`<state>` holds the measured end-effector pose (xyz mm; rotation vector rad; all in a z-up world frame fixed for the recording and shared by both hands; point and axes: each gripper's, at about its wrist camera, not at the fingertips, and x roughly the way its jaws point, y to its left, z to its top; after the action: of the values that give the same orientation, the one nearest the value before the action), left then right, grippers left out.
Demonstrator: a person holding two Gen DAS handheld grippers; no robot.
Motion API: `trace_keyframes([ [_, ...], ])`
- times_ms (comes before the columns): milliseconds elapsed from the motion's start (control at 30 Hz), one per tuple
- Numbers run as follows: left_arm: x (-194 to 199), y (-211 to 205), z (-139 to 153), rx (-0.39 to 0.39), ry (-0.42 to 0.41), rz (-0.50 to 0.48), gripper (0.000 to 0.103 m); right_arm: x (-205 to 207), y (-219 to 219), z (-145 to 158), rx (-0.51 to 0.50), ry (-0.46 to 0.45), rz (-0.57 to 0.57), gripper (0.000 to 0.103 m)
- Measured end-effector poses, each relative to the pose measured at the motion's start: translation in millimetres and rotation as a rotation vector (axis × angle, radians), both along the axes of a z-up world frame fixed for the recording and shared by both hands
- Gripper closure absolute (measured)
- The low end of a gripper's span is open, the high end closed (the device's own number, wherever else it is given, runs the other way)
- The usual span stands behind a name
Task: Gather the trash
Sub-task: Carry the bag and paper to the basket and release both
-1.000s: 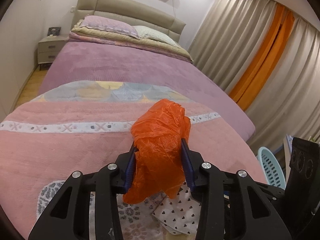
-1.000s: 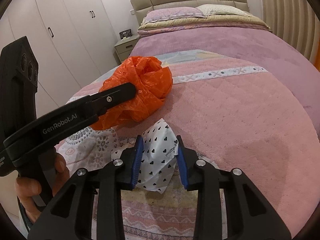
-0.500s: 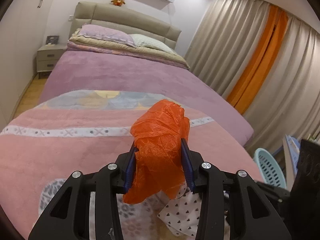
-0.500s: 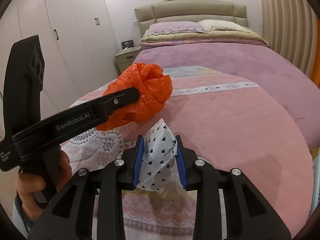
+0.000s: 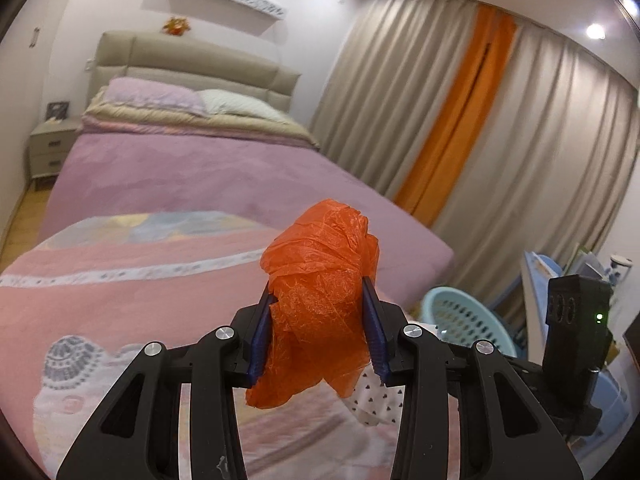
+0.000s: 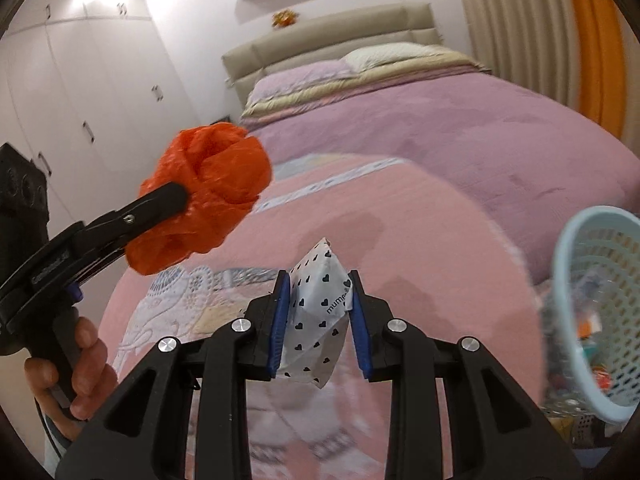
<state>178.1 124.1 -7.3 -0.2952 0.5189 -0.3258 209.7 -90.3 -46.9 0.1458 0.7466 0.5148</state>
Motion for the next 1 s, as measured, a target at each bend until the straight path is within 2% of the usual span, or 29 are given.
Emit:
trace_keyframes([
  [233,-0.5,-66.2,23.3,0.012,-0.054,-0.108,0.064,-15.8,-69.0,32.6,0.047,-0.108,-0.111,0.077],
  [300,0.2,-84.1,29.5,0.013,-0.068,-0.137,0.064,-25.8,-96.8,48.9,0.077,-0.171,-0.152,0.077],
  [500,2.7,-143.9,49.0,0.04,-0.115,-0.22,0.064,-45.2,-151.9,77.4,0.068,-0.281,-0.293,0.077],
  [633,10.5,-181.7,52.2,0.055,-0.114,-0.271,0.064,-49.1,-183.1,85.3,0.04,-0.309,-0.386,0.077],
  [833,30.0,-227.3,33.7,0.086,-0.059,-0.311,0.064,-38.2,-232.1,79.8,0.013,-0.256,-0.527,0.077],
  [1000,50.2,-256.9,1.2,0.116,0.026,-0.336,0.064,-13.3,-277.1,56.1,0.032,-0.125,-0.61,0.077],
])
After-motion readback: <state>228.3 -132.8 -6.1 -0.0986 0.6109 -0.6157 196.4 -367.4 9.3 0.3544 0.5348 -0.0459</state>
